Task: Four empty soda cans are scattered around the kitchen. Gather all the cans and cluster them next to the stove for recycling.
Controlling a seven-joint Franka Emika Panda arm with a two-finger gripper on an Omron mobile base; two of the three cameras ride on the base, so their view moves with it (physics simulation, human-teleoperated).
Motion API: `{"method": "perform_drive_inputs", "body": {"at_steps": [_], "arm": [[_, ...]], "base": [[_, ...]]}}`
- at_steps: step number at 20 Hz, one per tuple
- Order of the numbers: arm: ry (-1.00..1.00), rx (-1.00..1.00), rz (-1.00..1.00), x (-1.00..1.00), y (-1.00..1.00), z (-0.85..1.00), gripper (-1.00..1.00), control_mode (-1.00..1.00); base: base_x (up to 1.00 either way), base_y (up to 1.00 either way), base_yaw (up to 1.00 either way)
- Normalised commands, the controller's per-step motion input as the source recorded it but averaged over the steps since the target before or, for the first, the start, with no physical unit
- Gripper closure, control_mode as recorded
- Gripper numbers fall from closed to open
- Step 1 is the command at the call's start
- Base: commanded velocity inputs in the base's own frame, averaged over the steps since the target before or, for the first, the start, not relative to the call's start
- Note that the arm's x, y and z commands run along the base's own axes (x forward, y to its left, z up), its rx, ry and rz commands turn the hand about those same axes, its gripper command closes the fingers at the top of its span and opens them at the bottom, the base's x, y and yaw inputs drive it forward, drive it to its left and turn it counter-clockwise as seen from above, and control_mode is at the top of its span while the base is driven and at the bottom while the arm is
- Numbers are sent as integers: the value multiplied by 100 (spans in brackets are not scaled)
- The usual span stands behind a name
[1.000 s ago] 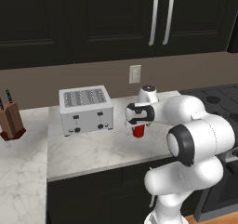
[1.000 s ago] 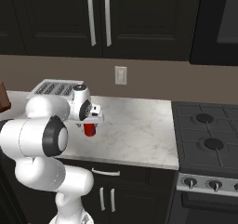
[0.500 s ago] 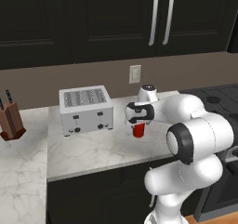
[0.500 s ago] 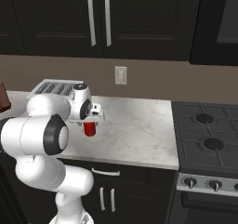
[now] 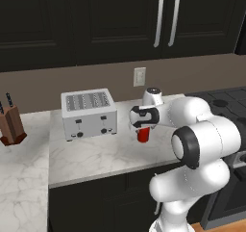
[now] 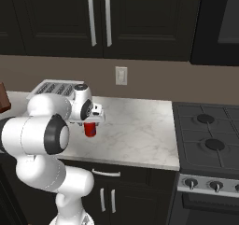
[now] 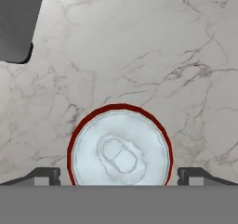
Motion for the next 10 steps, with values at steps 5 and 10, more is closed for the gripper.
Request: {"method": "perform_drive_inputs", "body": {"at_steps": [5, 10], "arm": [[-3, 0, 0, 6, 0, 0, -100, -100], [-5, 0, 0, 6, 0, 0, -100, -100]], "base": [[0, 0, 0], [0, 0, 0]]}}
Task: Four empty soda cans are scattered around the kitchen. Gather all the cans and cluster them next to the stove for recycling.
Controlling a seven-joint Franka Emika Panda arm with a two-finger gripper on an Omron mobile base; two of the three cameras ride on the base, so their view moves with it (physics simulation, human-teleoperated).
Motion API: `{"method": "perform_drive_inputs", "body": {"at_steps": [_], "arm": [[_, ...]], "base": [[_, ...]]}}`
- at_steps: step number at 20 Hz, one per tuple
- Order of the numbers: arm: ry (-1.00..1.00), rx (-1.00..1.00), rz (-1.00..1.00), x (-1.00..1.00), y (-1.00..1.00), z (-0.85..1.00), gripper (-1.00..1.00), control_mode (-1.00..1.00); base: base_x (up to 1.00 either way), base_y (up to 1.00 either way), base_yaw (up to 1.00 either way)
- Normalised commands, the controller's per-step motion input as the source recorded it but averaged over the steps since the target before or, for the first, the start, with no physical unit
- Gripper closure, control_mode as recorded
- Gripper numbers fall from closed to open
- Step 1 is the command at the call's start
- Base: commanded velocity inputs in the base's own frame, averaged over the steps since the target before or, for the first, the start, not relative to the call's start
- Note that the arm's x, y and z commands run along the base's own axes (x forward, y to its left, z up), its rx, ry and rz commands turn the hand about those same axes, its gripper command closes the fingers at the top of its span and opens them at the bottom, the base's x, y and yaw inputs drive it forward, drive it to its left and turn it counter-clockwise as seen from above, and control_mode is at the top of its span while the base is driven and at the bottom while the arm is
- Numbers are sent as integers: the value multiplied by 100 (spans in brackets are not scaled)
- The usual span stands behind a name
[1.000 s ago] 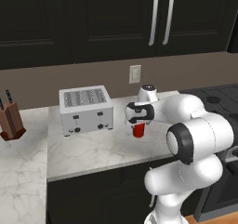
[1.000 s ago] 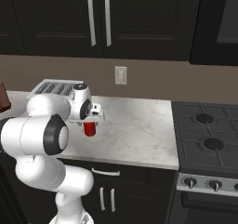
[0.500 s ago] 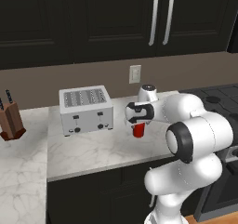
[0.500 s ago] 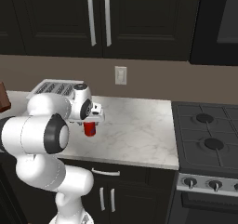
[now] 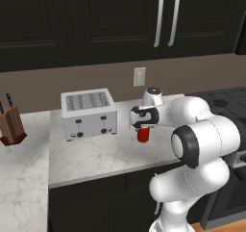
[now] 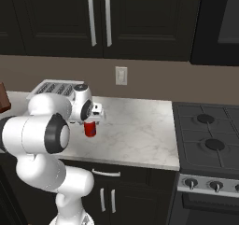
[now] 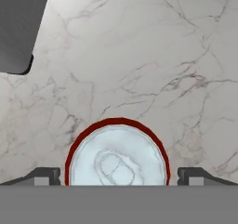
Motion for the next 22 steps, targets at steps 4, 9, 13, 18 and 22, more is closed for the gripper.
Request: {"method": "perform_drive_inputs", "body": {"at_steps": [4, 9, 13, 18, 22], "arm": [[-2, 2, 0, 2, 0, -5, -100, -100], [0, 2, 0, 1, 0, -7, 100, -100], [0, 3, 0, 0, 0, -5, 100, -100], [0, 4, 0, -8, -3, 3, 100, -100], [0, 4, -1, -23, -1, 18, 100, -100]], "base": [[0, 0, 0], [0, 0, 0], [0, 0, 0], [0, 0, 0], [0, 0, 0]]}}
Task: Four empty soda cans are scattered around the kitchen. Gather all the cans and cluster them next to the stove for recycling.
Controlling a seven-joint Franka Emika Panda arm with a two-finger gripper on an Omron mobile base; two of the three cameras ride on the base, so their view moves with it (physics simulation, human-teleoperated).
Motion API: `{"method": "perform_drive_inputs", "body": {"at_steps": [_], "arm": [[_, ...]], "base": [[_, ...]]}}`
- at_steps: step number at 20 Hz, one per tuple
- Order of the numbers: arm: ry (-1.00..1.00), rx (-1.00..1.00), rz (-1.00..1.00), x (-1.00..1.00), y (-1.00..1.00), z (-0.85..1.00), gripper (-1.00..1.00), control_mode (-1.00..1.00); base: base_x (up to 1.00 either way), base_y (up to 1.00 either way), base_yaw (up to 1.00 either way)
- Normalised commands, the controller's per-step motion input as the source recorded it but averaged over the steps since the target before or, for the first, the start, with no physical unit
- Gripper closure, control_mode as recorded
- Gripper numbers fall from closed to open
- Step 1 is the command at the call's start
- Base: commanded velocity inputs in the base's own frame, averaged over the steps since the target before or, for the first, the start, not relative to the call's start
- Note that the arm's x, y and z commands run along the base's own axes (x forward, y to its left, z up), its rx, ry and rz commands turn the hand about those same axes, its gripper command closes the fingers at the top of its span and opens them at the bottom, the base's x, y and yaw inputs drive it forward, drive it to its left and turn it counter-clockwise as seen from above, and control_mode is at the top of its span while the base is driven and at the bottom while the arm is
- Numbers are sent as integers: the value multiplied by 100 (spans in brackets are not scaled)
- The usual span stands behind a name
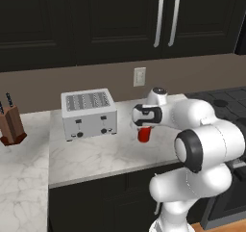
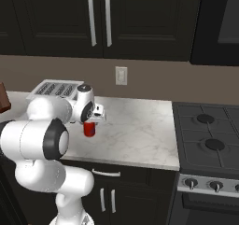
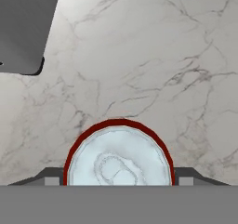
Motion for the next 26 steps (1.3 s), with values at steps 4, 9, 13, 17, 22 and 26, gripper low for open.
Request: {"method": "perform_drive_inputs", "body": {"at_steps": [4, 9, 13, 17, 22, 26], "arm": [[0, 0, -2, -27, 0, 25, 100, -100], [0, 0, -1, -18, 0, 33, 100, -100], [0, 0, 0, -9, -1, 43, 100, -100], [0, 0, 0, -5, -3, 45, 100, -100], [0, 0, 0, -10, -6, 32, 100, -100], [5, 0, 0, -19, -4, 16, 100, -100]], "base": [[0, 0, 0], [0, 0, 0], [0, 0, 0], [0, 0, 0], [0, 0, 0], [0, 0, 0]]}}
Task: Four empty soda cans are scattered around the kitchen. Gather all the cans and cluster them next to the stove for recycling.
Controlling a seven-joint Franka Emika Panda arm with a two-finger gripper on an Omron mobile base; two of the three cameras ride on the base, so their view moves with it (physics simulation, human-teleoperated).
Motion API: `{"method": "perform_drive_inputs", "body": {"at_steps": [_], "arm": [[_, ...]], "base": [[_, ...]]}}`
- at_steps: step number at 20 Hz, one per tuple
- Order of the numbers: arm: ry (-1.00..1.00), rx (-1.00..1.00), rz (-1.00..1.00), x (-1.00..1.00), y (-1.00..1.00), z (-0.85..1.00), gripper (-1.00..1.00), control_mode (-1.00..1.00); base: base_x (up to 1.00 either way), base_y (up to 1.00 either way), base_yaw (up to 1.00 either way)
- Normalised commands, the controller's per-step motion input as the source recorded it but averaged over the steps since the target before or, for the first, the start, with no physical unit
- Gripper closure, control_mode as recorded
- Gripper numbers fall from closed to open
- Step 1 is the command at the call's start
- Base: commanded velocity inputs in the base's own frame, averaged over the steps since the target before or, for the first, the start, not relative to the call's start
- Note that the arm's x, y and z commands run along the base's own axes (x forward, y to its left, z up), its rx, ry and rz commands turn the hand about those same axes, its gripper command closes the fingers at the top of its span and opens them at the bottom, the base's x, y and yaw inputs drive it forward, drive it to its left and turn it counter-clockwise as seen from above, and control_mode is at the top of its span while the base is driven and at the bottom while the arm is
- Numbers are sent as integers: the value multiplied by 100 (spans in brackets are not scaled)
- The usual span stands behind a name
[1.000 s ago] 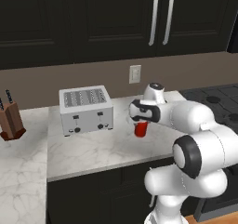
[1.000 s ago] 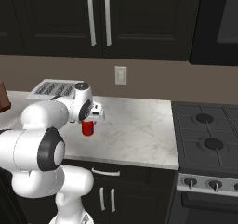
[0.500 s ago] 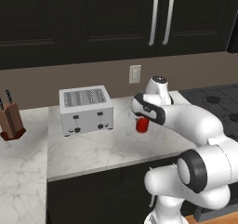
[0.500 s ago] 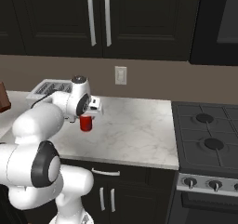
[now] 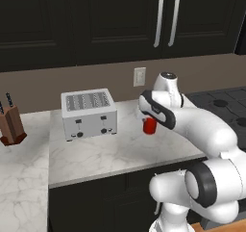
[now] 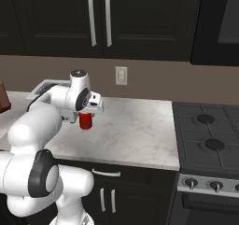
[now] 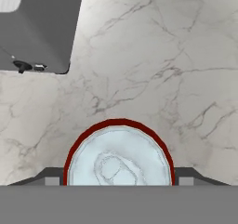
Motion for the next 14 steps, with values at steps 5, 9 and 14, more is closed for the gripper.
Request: {"method": "perform_drive_inputs", "body": {"at_steps": [5, 9, 14], "arm": [[9, 0, 0, -16, -3, 23, 100, -100], [1, 0, 0, -21, -2, 20, 100, -100], [0, 0, 0, -23, -4, 15, 100, -100]], "base": [[0, 0, 0], [0, 0, 0], [0, 0, 0]]}}
